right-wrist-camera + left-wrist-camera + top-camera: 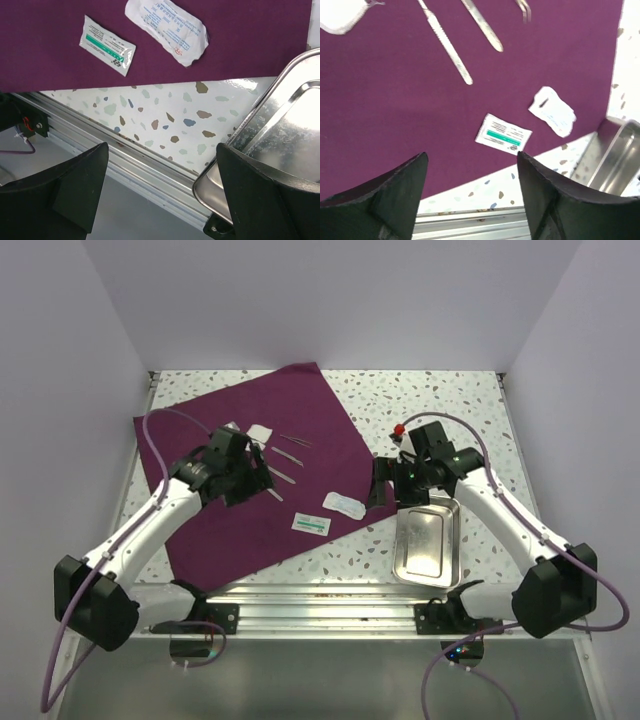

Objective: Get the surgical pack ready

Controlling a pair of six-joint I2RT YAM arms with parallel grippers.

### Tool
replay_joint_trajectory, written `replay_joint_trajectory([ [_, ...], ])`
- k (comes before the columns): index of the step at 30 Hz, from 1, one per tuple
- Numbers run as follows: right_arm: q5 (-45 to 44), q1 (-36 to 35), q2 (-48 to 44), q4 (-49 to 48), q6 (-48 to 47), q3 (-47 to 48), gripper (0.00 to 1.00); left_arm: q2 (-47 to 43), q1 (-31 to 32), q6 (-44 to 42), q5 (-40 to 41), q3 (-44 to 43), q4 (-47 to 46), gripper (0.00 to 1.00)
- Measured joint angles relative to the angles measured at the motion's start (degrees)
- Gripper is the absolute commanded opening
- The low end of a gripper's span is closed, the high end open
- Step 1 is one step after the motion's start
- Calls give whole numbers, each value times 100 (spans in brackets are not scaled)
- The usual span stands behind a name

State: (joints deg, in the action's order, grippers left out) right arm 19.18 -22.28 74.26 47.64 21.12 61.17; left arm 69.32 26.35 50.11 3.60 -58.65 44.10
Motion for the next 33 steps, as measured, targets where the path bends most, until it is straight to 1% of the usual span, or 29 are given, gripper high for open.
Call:
replay_joint_trajectory([
  [1, 2, -13, 20, 2, -50, 39, 91, 94, -111, -2, -44, -22, -11, 66],
  [3, 2, -15, 125, 81, -151, 116, 90, 317, -400, -2, -212, -20, -26, 56],
  [4, 2, -15, 195, 114, -181, 151, 89, 457, -560, 20, -286, -13, -50, 47],
  [6, 4, -15, 407, 140, -236, 221, 89, 778, -850, 76, -356, -7, -116, 38],
  [7, 15, -15, 494, 136, -251, 234, 88, 922, -925, 114, -345, -20, -116, 36],
  [11, 92, -22, 660, 170, -284, 258, 88, 1725, -962, 343, -310, -280, -96, 34],
  [15, 131, -22, 675, 170, -308, 278, 89, 2535, -890, 623, -136, -837, -24, 34],
  [20, 129, -33, 671, 157, -317, 271, 89, 3215, -743, 903, 114, -1384, 81, 34],
  [23, 129, -33, 656, 133, -317, 208, 89, 3497, -662, 1003, 245, -1631, 212, 36],
  [28, 129, -33, 595, 142, -323, 111, 90, 3884, -616, 1099, 481, -2057, 494, 43],
  [33, 127, -33, 581, 133, -332, 107, 90, 4037, -616, 1141, 573, -2166, 599, 43],
])
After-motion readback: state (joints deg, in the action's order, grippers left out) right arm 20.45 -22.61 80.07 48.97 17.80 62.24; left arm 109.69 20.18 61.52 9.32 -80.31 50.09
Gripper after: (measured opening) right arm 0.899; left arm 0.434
